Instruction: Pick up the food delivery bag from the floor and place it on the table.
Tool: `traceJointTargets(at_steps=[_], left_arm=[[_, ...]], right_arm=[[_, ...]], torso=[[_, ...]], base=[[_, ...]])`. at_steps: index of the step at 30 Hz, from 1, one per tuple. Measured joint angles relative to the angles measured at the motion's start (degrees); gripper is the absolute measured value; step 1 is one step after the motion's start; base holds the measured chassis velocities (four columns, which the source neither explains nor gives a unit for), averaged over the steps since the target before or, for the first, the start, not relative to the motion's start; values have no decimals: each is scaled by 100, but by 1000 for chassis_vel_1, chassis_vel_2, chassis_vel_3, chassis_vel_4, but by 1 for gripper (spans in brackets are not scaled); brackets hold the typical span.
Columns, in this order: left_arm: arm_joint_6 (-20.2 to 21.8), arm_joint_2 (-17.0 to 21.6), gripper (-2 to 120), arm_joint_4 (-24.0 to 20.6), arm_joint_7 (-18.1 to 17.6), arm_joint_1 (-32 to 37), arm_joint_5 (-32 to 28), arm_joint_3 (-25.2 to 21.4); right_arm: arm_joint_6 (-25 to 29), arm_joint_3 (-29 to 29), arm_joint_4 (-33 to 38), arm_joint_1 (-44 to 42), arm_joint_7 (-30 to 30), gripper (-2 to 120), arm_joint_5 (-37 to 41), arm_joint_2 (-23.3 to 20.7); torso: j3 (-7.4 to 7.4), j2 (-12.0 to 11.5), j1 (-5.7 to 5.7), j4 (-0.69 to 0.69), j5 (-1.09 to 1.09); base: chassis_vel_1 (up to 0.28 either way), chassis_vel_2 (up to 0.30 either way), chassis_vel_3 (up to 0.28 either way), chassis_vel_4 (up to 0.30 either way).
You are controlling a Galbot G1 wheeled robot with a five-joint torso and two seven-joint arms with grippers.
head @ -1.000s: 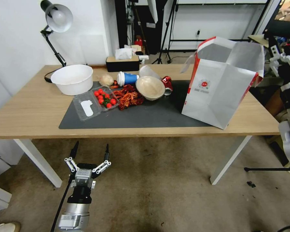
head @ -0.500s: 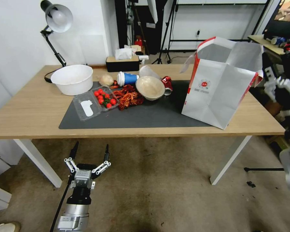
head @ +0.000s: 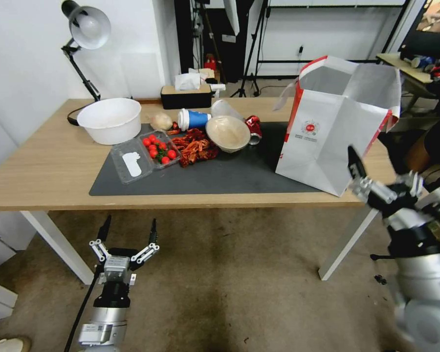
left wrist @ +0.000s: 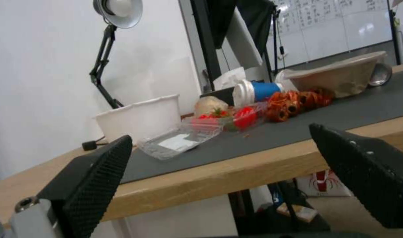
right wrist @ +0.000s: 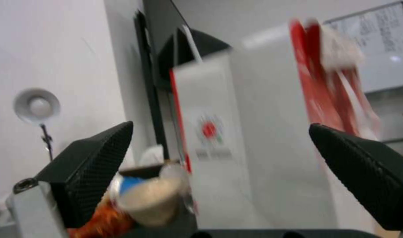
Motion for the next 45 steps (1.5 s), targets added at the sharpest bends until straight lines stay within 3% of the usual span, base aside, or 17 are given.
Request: traceJointTargets(at_steps=[6,10,14,23,31,45], left_arm=[[44,4,100,91,105,-57,-3,6],[65,-5,100,187,202,-77,-2,23],[58,-10,100,243,236,-97,-2,16],[-22,-21,100,312,257,-109,-14,-40],[-29,-11,100,337,252,-140,-26,-69],[-41,-17,100,341,239,-133,-8,-97]], right_arm=[[524,-86,-594,-286,-178,100,-430,325],[1198,-144,-1134,-446,-225,100,-983,538],[1401,-160,-1328,-437,-225,100,-1164,605],[1383,-181,-1495,-373,-28,100,-1314,666],[737,-248,-1368,-403,204,100,-1331,651],[702,-239,-1349,-372,186,100,-1351,645]], torso=[[0,0,0,2,0],[0,0,0,1,0],[0,0,0,1,1],[0,0,0,1,0],[0,0,0,1,0],[0,0,0,1,0]], base=[[0,0,0,0],[0,0,0,0],[0,0,0,0],[0,0,0,0],[0,0,0,0],[0,0,0,0]])
